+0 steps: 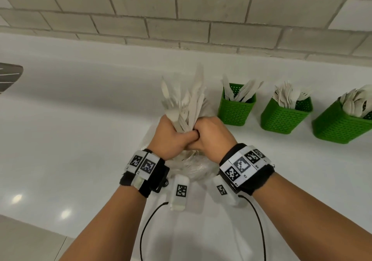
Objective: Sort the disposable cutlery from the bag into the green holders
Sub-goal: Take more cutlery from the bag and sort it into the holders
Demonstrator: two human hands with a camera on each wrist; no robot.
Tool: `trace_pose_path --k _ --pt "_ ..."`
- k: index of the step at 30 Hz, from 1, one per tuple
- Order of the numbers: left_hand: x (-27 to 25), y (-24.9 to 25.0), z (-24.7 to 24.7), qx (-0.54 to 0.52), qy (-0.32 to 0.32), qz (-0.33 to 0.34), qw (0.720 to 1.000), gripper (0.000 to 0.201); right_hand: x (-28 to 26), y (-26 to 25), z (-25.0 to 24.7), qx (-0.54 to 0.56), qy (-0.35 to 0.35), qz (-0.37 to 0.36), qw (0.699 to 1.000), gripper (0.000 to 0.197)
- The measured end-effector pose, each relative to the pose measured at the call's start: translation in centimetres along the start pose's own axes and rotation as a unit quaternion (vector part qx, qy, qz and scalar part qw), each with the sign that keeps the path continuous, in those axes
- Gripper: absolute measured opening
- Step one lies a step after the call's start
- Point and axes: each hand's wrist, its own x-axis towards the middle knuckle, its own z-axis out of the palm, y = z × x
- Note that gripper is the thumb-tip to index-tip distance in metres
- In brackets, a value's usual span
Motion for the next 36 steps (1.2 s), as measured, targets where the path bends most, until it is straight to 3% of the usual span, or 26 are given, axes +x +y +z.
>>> trace_pose_path --k 3,7,9,11,13,15,19,20,22,24,26,28,31,33,34,36 --pt "0.7 0.7 -0.2 0.004 0.007 0.029 1.0 0.032 -0.9 -0.4 -0.8 0.103 0.031 -0.001 0.994 0.038" --pt "1.3 0.9 -1.1 -0.055 0.103 -0.017 0.993 0.016 -2.4 0.4 -1.2 0.285 0.042 0.118 0.95 0.079" --pt "1.8 1.9 -1.6 -0.134 0.134 -0.028 0.981 0.021 -3.1 0.9 -1.7 0.276 0.031 0.119 0.953 0.09" --pt "2.4 3.9 -1.4 -0.21 0.115 -0.01 0.971 0.03 -3.6 0.7 -1.9 0.326 -0.002 0.11 0.939 0.1" --pt "2.9 6.0 -0.5 -0.275 0.07 0.018 0.959 0.035 -3.9 0.5 -2.0 0.435 -0.036 0.112 0.893 0.099" --pt "3.3 7.5 1.1 -0.341 0.032 0.028 0.939 0.032 -4.5 0.4 -2.4 0.513 -0.063 0.096 0.851 0.079" --pt "3.6 8.3 4.8 -0.441 -0.004 -0.003 0.898 0.03 -7.0 2.5 -4.8 0.68 -0.046 0.082 0.728 0.057" --pt "3.6 8.1 5.6 -0.46 -0.013 -0.014 0.888 0.03 -7.9 3.3 -5.5 0.677 -0.041 0.084 0.73 0.05" --pt "3.7 7.6 7.0 -0.497 -0.032 -0.039 0.867 0.031 -9.8 4.9 -6.7 0.594 -0.049 0.09 0.798 0.031" --pt "3.7 7.1 8.3 -0.519 -0.042 -0.066 0.851 0.032 -11.7 6.6 -7.5 0.537 -0.045 0.106 0.836 0.024" --pt "3.6 6.7 9.7 -0.544 -0.05 -0.092 0.832 0.03 -13.4 8.3 -8.4 0.538 -0.001 0.131 0.833 0.022" --pt "3.4 6.3 10.9 -0.563 -0.052 -0.11 0.817 0.032 -14.8 10.0 -9.4 0.559 0.075 0.162 0.809 0.024" --pt "2.7 5.4 13.3 -0.589 -0.07 -0.136 0.793 0.044 -16.2 12.0 -10.9 0.631 0.193 0.186 0.728 0.03" --pt "1.8 4.9 15.4 -0.591 -0.098 -0.16 0.785 0.04 -16.6 12.5 -11.3 0.664 0.208 0.167 0.698 0.025" --pt "1.2 4.7 16.5 -0.582 -0.114 -0.175 0.786 0.038 -16.6 12.4 -11.1 0.646 0.212 0.161 0.716 0.018" --pt "0.2 4.4 18.4 -0.549 -0.14 -0.197 0.8 0.035 -16.7 12.5 -10.8 0.536 0.248 0.17 0.789 0.012"
